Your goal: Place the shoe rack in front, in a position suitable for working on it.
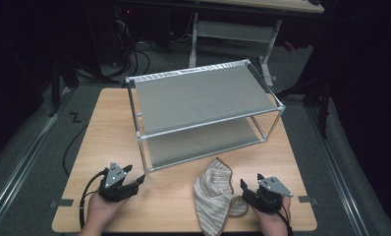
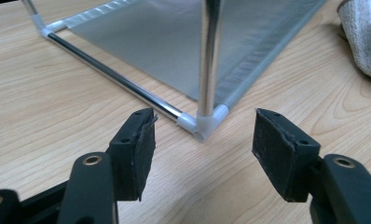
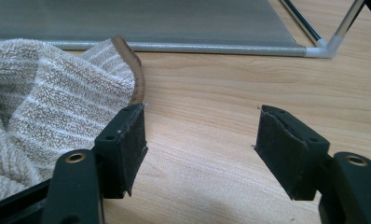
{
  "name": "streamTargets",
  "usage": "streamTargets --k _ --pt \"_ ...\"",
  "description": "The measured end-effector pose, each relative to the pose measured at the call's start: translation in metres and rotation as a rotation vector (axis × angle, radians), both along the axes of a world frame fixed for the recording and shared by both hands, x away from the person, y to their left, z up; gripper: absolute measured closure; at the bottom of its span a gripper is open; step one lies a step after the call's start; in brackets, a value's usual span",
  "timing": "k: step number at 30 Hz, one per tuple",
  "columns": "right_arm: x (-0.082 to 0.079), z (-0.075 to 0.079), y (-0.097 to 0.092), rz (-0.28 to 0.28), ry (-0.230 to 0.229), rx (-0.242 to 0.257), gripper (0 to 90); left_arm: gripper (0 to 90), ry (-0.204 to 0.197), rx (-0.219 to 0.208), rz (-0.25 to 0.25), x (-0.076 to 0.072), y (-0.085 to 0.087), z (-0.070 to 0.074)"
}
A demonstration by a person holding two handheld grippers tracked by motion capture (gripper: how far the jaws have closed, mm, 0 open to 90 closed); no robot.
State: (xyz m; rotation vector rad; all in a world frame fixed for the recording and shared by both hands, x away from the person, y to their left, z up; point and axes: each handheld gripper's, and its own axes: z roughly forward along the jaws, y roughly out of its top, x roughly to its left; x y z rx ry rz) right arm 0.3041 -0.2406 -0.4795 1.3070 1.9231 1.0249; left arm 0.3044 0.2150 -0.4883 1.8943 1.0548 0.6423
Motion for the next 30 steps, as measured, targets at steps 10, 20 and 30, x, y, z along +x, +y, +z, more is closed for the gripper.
streamTargets --k 10,20,30 --pt "-0.002 0.001 -0.004 -0.016 0.011 0.033 28.9 38.7 -0.004 0.011 -0.017 0.001 -0.004 0.000" --pt "-0.011 0.014 0.016 0.047 -0.003 0.031 15.2 37.9 -0.008 0.017 -0.026 0.000 -0.005 -0.001" --pt "-0.028 0.017 0.062 0.246 0.038 0.009 8.7 37.9 -0.009 0.015 -0.018 0.000 -0.004 -0.002"
